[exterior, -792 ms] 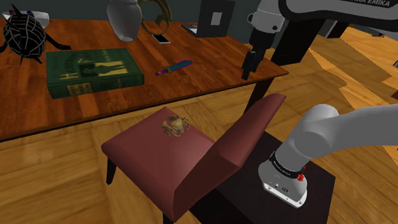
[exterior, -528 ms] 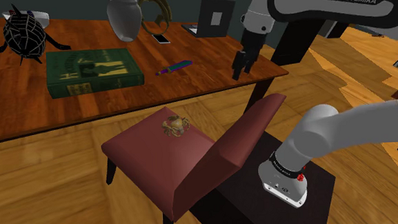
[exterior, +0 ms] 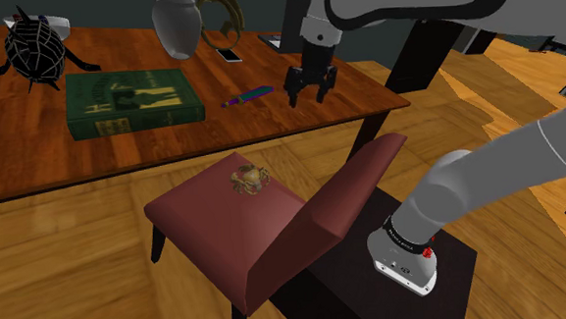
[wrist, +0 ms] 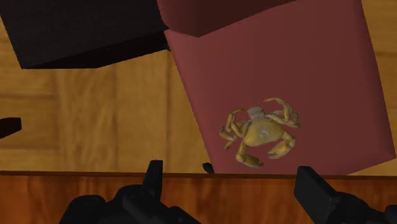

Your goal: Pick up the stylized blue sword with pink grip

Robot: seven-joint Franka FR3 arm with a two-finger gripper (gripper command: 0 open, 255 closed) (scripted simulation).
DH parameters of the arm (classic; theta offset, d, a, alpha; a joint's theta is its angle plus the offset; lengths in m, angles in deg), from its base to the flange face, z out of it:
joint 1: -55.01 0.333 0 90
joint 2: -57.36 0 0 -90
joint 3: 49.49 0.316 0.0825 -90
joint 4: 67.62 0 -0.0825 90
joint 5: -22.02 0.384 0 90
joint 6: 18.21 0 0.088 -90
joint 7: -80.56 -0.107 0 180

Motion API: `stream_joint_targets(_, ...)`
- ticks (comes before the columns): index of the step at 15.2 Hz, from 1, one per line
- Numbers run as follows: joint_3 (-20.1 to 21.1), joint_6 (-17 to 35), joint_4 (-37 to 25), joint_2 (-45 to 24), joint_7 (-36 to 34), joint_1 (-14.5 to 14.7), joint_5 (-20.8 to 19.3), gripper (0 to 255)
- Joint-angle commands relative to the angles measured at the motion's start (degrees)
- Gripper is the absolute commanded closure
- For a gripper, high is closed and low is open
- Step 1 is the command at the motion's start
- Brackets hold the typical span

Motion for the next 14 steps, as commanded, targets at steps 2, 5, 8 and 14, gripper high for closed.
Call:
stream_joint_targets(2, 2.19, 2.65, -4.53, -6.95, -8.64, -1.68, -0.34, 0)
stream_joint_targets(5, 3.63, 4.37, -9.80, -13.85, -16.81, -3.05, -1.56, 0)
stream_joint_targets(8, 4.29, 5.47, -15.53, -20.70, -24.77, -3.97, -3.28, 0)
stream_joint_targets(14, 3.38, 5.86, -28.19, -33.83, -39.36, -4.47, -6.89, 0)
